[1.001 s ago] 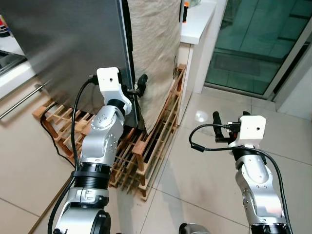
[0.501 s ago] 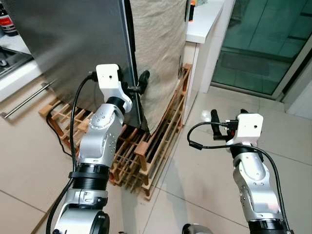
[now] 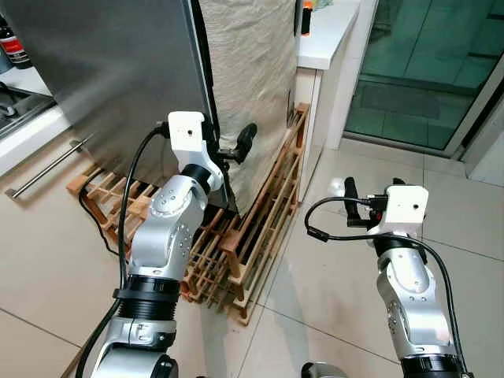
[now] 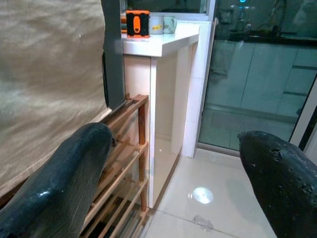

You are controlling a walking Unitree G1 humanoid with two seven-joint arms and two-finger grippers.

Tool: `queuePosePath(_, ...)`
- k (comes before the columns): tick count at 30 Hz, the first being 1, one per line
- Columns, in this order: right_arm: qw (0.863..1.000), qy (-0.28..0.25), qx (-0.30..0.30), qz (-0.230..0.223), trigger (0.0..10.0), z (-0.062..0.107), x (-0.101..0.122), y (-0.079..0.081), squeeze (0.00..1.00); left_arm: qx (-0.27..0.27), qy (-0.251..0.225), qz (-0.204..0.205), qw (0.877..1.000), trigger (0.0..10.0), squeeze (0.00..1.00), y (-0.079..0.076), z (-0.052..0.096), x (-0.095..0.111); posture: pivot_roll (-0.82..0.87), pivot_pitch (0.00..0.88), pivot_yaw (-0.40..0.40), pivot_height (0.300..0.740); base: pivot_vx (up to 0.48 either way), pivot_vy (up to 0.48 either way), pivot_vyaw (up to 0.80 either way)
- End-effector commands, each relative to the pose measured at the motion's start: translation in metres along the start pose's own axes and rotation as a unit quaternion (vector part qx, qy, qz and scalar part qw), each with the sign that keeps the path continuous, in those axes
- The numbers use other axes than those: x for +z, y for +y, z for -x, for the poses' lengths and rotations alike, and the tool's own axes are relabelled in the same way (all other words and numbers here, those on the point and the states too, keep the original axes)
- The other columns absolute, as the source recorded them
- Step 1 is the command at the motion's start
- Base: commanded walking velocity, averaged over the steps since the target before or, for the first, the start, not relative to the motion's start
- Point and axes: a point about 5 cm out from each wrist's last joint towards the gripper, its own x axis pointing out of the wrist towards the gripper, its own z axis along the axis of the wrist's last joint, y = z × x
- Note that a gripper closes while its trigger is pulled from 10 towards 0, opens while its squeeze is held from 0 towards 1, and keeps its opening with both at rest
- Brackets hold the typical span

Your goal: Restocking fridge

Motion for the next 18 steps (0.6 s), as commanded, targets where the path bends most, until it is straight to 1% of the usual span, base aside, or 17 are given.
queuePosePath(1, 1.000, -0.005, 0.008, 0.003, 10.0, -0.003, 0.002, 0.003, 0.00, 0.001, 0.001, -0.003, 1.000, 10.0, 0.00, -0.002, -0.005, -0.001, -0.15, 0.000, 0.068, 0.740, 0.000, 0.000, 0.00)
queuePosePath(9, 1.000, -0.009, 0.010, 0.004, 10.0, -0.005, 0.005, 0.002, 0.00, -0.018, -0.001, 0.023, 1.000, 10.0, 0.00, -0.010, -0.012, 0.001, -0.16, 0.000, 0.063, 0.740, 0.000, 0.000, 0.00)
queuePosePath(12, 1.000, -0.009, 0.009, 0.005, 10.0, -0.004, 0.005, 0.001, 0.00, -0.049, 0.000, 0.036, 0.998, 10.0, 0.00, -0.022, -0.020, 0.001, -0.16, 0.000, 0.061, 0.740, 0.000, 0.000, 0.00)
queuePosePath(16, 1.000, -0.009, 0.009, 0.006, 10.0, -0.004, 0.005, 0.000, 0.00, -0.065, 0.006, 0.035, 0.997, 10.0, 0.00, -0.032, -0.031, -0.002, -0.17, 0.000, 0.055, 0.740, 0.000, 0.000, 0.00)
queuePosePath(18, 1.000, -0.008, 0.009, 0.007, 10.0, -0.003, 0.005, -0.001, 0.00, -0.087, 0.009, 0.036, 0.996, 10.0, 0.00, -0.041, -0.037, -0.003, -0.17, 0.000, 0.055, 0.740, 0.000, 0.000, 0.00)
